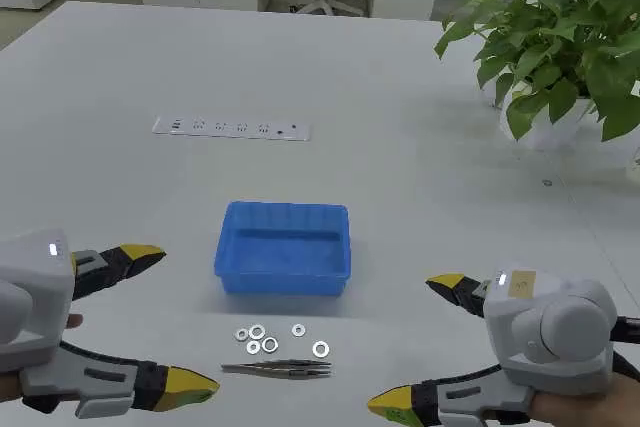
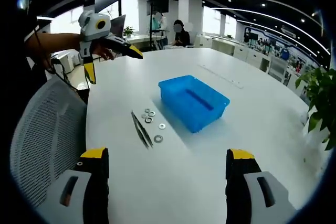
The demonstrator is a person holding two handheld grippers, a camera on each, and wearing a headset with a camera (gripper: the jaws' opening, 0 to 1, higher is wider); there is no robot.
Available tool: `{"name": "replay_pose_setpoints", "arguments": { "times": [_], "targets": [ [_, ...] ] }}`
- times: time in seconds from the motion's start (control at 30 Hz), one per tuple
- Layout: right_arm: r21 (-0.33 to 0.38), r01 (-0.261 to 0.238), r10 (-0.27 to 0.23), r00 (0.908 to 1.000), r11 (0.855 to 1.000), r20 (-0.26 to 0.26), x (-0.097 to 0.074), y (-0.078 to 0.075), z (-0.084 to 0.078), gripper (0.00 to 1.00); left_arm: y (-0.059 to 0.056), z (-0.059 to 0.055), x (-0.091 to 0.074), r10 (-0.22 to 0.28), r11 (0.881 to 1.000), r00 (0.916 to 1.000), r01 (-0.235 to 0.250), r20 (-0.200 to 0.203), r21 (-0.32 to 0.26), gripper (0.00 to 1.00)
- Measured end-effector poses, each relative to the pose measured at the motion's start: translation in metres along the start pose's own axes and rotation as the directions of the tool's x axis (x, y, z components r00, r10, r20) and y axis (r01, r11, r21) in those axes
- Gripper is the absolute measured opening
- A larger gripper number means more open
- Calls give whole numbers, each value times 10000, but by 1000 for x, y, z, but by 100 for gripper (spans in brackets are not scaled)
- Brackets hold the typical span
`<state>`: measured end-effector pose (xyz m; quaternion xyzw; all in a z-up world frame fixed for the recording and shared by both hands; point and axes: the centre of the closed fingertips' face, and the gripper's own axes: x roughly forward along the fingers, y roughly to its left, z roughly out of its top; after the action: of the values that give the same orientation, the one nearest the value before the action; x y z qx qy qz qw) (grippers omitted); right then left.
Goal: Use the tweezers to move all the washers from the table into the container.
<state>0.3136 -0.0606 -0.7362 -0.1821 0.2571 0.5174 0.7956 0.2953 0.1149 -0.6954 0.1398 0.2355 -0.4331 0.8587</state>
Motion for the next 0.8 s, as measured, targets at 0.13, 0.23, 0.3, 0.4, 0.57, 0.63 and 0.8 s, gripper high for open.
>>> {"name": "replay_pose_setpoints", "arguments": {
  "times": [0.13, 0.23, 0.3, 0.4, 0.57, 0.63, 0.8],
  "targets": [
    [-5, -6, 6, 10000, 10000, 4, 0, 0, 0, 94, 0, 0, 0, 25, 10000, 10000, -25, 28, -21, 98],
    [-23, -11, 11, 10000, 10000, 0, 0, 0, 0, 94, 0, 0, 0, 5, 10000, 10000, -5, 28, -25, 98],
    [-29, 0, 0, 10000, 10000, 15, 0, 0, 1, 94, 0, 0, 1, -4, 10000, 10000, 4, 18, -35, 98],
    [-21, 18, -18, 10000, 10000, 14, 0, 0, 1, 94, -1, 0, 1, -37, 10000, 10000, 38, 25, -20, 98],
    [-38, 14, -14, 10000, 10000, 0, 0, 0, 1, 94, 0, 0, 1, -32, 10000, 10000, 32, 3, -21, 98],
    [-59, 18, -18, 10000, 10000, -16, 0, 0, 0, 94, 0, -1, 1, -17, 10000, 10000, 17, 1, -18, 98],
    [-78, 5, -5, 10000, 10000, -16, 0, 0, 1, 94, 0, 0, 1, 0, 10000, 10000, 0, 23, -26, 98]
  ]
}}
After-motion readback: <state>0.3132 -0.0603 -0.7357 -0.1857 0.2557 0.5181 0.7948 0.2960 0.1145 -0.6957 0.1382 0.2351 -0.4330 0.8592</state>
